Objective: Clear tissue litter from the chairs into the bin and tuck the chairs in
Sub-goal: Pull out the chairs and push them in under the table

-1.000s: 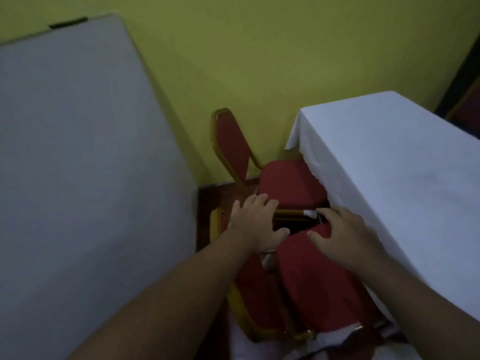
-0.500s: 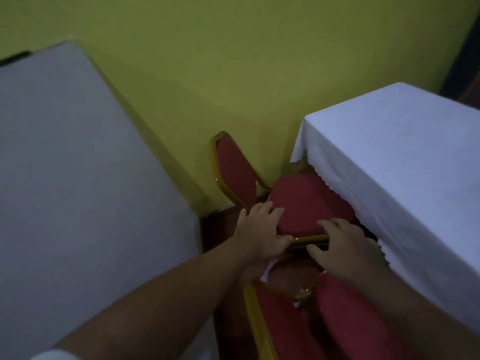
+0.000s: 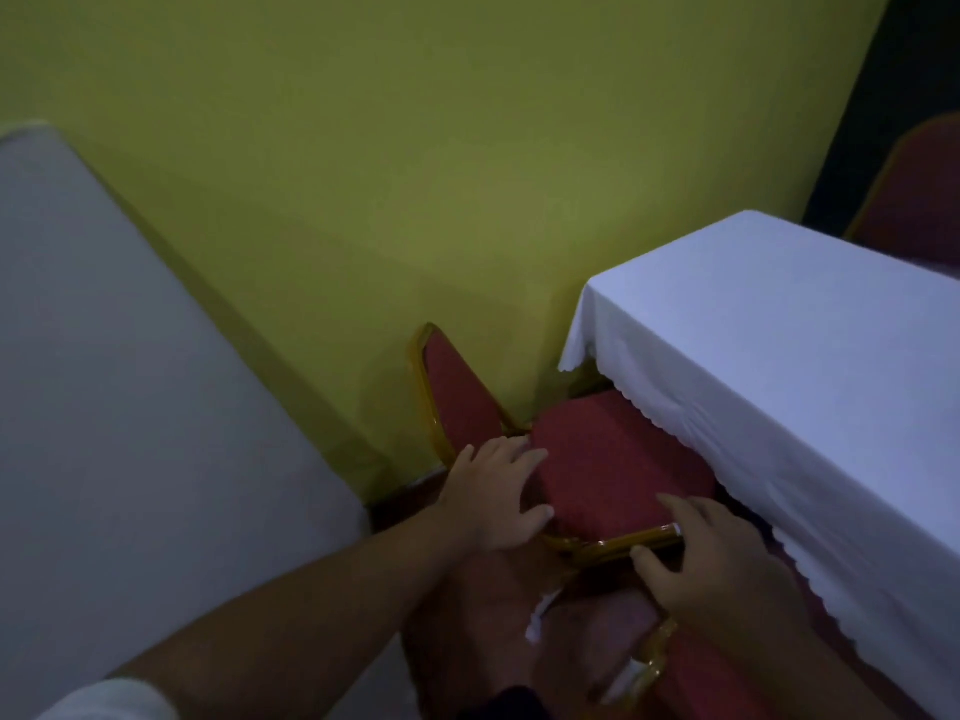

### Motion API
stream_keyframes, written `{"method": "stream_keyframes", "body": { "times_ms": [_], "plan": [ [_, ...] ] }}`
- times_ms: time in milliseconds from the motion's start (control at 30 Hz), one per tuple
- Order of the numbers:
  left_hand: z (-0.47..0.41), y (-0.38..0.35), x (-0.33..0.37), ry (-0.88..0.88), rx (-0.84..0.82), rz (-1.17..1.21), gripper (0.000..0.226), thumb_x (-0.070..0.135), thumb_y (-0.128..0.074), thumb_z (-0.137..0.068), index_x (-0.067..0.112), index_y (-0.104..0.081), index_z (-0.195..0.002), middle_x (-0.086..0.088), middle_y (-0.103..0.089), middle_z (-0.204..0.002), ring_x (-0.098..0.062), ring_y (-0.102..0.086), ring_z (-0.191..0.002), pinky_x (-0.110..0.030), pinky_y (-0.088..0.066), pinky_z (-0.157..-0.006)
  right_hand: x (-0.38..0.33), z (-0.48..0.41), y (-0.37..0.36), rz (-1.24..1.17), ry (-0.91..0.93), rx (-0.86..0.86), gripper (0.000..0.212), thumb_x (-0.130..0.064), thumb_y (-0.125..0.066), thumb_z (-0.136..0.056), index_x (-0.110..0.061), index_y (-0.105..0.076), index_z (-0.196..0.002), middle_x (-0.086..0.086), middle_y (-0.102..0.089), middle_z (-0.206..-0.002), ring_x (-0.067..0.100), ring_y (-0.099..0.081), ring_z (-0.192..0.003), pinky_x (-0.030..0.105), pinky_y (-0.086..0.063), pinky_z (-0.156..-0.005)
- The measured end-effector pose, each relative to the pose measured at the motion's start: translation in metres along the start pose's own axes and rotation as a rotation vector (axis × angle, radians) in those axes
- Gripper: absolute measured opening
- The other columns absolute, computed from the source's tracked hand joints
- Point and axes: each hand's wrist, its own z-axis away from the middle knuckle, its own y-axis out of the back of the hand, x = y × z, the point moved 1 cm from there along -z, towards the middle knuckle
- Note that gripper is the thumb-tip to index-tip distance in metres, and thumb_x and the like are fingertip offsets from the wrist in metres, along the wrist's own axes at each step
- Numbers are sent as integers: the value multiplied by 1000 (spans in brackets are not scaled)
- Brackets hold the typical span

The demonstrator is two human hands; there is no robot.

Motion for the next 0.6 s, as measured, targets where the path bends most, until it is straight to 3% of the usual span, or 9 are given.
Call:
{"method": "stream_keyframes", "body": {
  "times_ms": [200,300,333,433,500,600],
  "plan": [
    [-63,22,-131,-178,28,-74,75,70,-47,-86,33,-33,-149,4,-37,-155,-20,-28,-145,-54,-24,-117,-76,-39,-33,-30,6,-9,74,-71,-49,-79,-45,-28,-145,-14,-31,-150,14,-29,-138,36,-41,-102],
    [-117,26,-218,-318,1,-69,77,75,-43,-87,28,-37,-147,1,-44,-149,-20,-33,-142,-56,-23,-118,-126,-88,-63,-58,-31,33,71,-69,-51,-67,-32,-58,-127,-2,-58,-128,27,-53,-119,44,-52,-83],
    [-137,27,-246,-373,-36,-63,77,76,-43,-86,27,-39,-146,0,-45,-148,-19,-33,-142,-55,-19,-118,-145,-108,-72,-92,-26,63,66,-68,-52,-67,-32,-61,-121,-3,-60,-122,24,-56,-112,42,-53,-78],
    [-188,24,-319,-523,-162,-78,75,77,-44,-84,25,-44,-138,-3,-49,-143,-20,-36,-141,-57,-16,-118,-205,-169,-91,-185,-7,-32,52,-69,-50,-82,-41,-45,-125,-16,-46,-124,8,-45,-113,31,-45,-84],
    [-212,20,-351,-622,-241,-92,71,77,-44,-85,24,-47,-134,-2,-51,-141,-21,-36,-142,-60,-17,-119,-236,-204,-101,-201,-14,-110,50,-69,-46,-85,-40,-42,-126,-16,-46,-120,7,-47,-111,32,-45,-85],
    [-247,12,-377,-808,-234,-101,60,69,-43,-91,24,-51,-130,0,-54,-137,-22,-40,-138,-59,-22,-117,-275,-250,-118,-204,8,-218,46,-71,-43,-84,-39,-40,-116,-14,-48,-112,8,-51,-103,35,-47,-82]
  ]
}}
